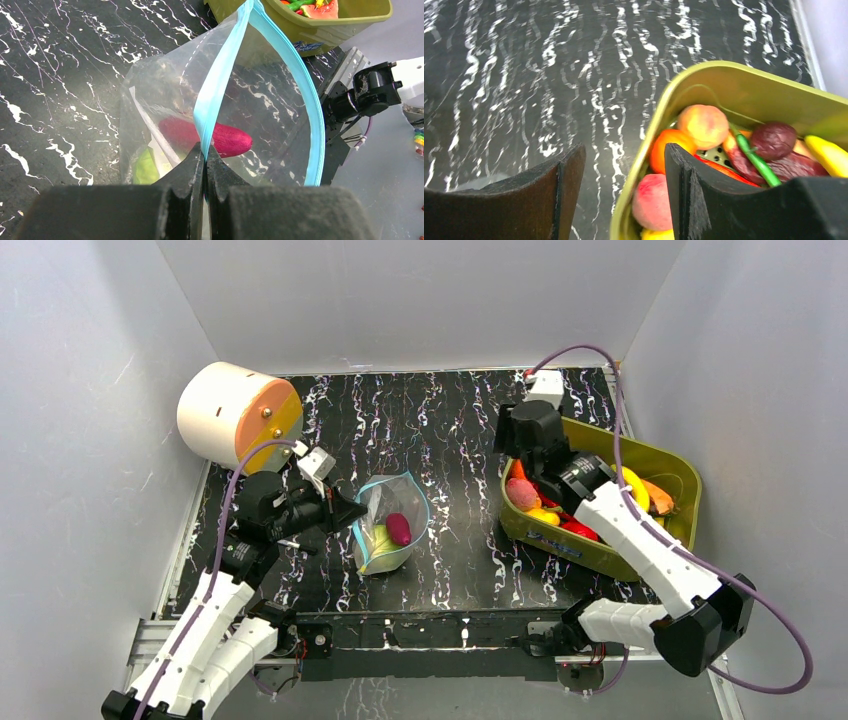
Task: Place the food in the zip-top bag and seal the zipper
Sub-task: Pick up the fake fruit from the bin.
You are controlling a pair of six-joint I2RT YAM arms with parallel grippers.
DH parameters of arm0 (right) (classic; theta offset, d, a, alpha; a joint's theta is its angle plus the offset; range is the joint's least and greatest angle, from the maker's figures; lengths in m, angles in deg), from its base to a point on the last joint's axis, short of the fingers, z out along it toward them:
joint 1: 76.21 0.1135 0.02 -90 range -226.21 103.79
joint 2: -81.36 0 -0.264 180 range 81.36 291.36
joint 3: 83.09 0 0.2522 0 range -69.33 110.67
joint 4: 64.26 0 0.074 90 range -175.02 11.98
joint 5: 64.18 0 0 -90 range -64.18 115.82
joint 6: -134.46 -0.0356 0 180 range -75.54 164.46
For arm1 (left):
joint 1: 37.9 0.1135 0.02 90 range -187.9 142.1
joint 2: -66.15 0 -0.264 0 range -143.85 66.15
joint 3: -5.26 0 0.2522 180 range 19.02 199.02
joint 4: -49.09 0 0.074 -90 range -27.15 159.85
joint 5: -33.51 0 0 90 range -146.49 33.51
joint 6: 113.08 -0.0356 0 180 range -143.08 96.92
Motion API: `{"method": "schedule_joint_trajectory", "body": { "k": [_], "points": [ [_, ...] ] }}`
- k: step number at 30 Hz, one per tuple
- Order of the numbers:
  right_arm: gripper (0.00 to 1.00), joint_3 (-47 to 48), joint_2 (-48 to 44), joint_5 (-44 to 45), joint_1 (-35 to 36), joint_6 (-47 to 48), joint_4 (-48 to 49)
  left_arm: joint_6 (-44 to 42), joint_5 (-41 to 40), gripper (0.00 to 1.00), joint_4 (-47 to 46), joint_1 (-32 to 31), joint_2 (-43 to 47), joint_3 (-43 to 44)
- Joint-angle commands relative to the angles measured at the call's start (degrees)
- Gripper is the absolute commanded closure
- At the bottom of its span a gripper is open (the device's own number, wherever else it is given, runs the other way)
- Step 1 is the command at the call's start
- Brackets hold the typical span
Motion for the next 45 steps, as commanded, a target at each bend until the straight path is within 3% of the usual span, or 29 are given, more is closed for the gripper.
{"method": "schedule_joint_trajectory", "body": {
  "k": [1,15,31,45],
  "points": [
    [0.43,-1.30,0.21,0.76,-7.92,-5.33,0.03,-1.14,1.25,1.00,-0.84,-0.11,0.92,-0.20],
    [0.39,-10.65,3.20,-19.44,-26.25,-16.33,5.25,-1.32,1.00,1.00,-0.48,-0.06,1.80,-0.15],
    [0.29,-15.10,6.20,-22.39,-26.87,-15.56,9.85,-1.65,0.45,1.00,-0.21,-0.14,2.16,-0.19],
    [0.28,-15.00,12.57,-24.73,-27.30,-11.68,11.11,-1.69,0.13,1.00,-0.25,-0.08,2.09,-0.27]
  ]
}}
